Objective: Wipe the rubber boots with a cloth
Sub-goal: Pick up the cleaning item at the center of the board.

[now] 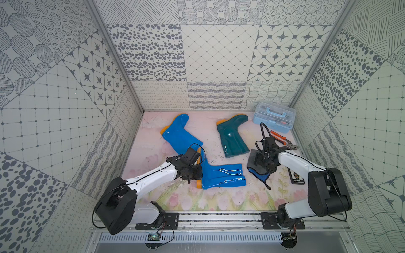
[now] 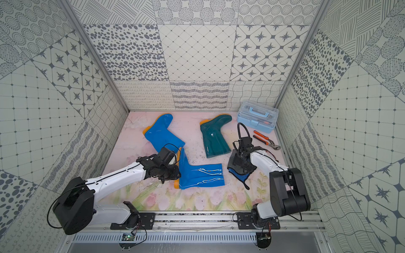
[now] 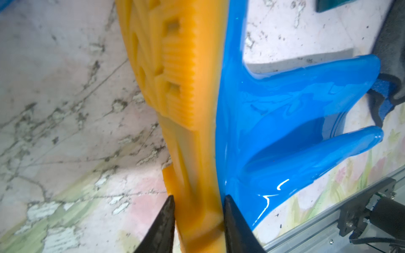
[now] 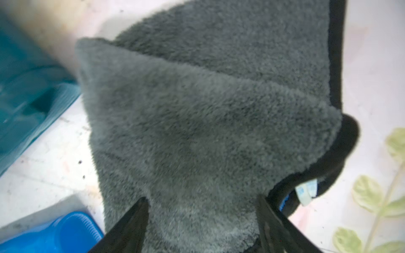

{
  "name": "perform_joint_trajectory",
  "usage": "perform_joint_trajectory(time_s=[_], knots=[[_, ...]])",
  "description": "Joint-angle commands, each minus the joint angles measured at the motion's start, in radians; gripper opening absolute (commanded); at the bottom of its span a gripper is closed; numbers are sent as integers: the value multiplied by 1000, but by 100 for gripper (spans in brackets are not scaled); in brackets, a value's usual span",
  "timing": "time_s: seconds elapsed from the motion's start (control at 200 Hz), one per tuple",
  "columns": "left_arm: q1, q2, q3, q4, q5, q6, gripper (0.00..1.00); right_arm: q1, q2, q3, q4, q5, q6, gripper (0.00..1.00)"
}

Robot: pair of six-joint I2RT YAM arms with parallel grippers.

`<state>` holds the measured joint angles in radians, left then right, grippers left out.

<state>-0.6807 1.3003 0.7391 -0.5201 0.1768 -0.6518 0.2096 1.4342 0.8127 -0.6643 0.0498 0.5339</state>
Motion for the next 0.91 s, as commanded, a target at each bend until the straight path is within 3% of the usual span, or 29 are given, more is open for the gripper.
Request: perform_joint_trajectory(time_s=[0.0, 0.2, 0.46, 0.585, 0.735, 0.855, 0.9], knots=[[-8, -36, -3, -104, -18, 6, 41, 16, -17, 2, -21, -3, 8, 90], [-8, 7, 32, -70, 13, 3, 44, 27, 72, 81, 6, -30, 25, 98], [-8, 7, 28, -49, 10, -5, 44, 54, 296, 228, -63, -63, 3, 94], [-7, -12, 23, -59, 7, -5, 45, 82, 301, 200, -74, -32, 6, 74], [-8, -27, 17, -66, -8, 2, 48, 123, 290, 147, -71, 0, -23, 30], [-5, -36, 12, -93, -84, -2, 50, 128, 216, 57, 24, -103, -79, 1], [-4, -53, 11, -100, -97, 2, 50, 120, 147, 6, 87, -172, -86, 0]])
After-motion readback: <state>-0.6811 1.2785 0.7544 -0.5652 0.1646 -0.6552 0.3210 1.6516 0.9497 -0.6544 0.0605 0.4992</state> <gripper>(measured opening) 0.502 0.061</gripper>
